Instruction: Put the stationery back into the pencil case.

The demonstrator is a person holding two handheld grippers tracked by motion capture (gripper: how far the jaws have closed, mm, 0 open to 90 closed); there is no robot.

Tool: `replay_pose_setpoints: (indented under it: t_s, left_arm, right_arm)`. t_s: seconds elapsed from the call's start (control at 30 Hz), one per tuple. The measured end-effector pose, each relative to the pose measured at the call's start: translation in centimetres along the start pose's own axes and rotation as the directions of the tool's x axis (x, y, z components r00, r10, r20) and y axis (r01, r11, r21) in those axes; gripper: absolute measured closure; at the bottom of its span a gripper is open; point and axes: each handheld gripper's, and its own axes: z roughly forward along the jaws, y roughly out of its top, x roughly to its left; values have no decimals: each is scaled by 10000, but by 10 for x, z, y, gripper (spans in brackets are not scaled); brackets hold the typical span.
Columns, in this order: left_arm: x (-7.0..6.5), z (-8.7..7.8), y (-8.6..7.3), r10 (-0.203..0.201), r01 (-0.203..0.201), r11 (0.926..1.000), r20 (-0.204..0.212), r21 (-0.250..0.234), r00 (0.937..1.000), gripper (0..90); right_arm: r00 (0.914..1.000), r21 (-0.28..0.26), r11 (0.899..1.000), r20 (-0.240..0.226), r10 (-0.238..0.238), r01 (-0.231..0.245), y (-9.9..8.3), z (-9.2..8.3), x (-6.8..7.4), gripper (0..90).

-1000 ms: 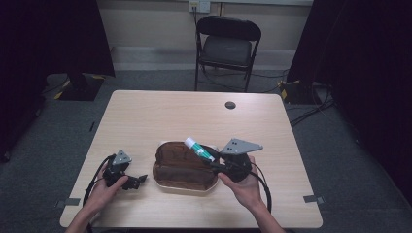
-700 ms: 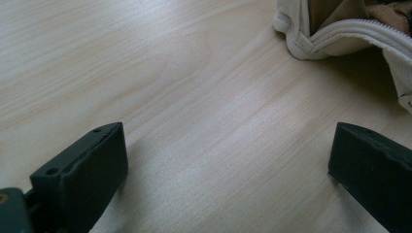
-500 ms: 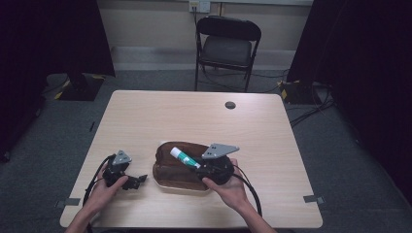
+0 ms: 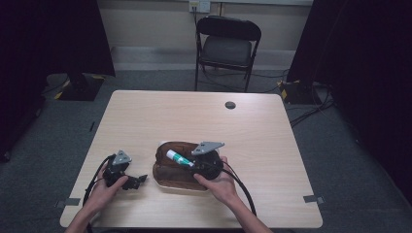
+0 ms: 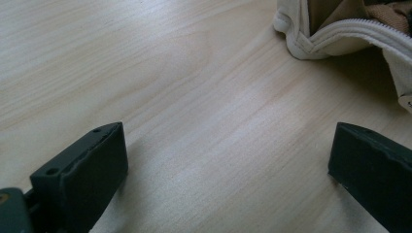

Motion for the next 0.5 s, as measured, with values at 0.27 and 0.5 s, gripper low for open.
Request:
replay_pose_setpoints:
  t_s: [0.27, 0.5]
  left_arm:
    - [0, 0, 0, -1, 1, 10000, 2, -1, 10000, 3]
    - [0, 0, 0, 3, -3, 10000, 1, -1, 10000, 3]
  right_arm:
    - [9998, 460, 9988, 97, 163, -167, -2, 16, -9, 659]
    - [9990, 480, 9982, 273, 340, -353, -5, 19, -14, 659]
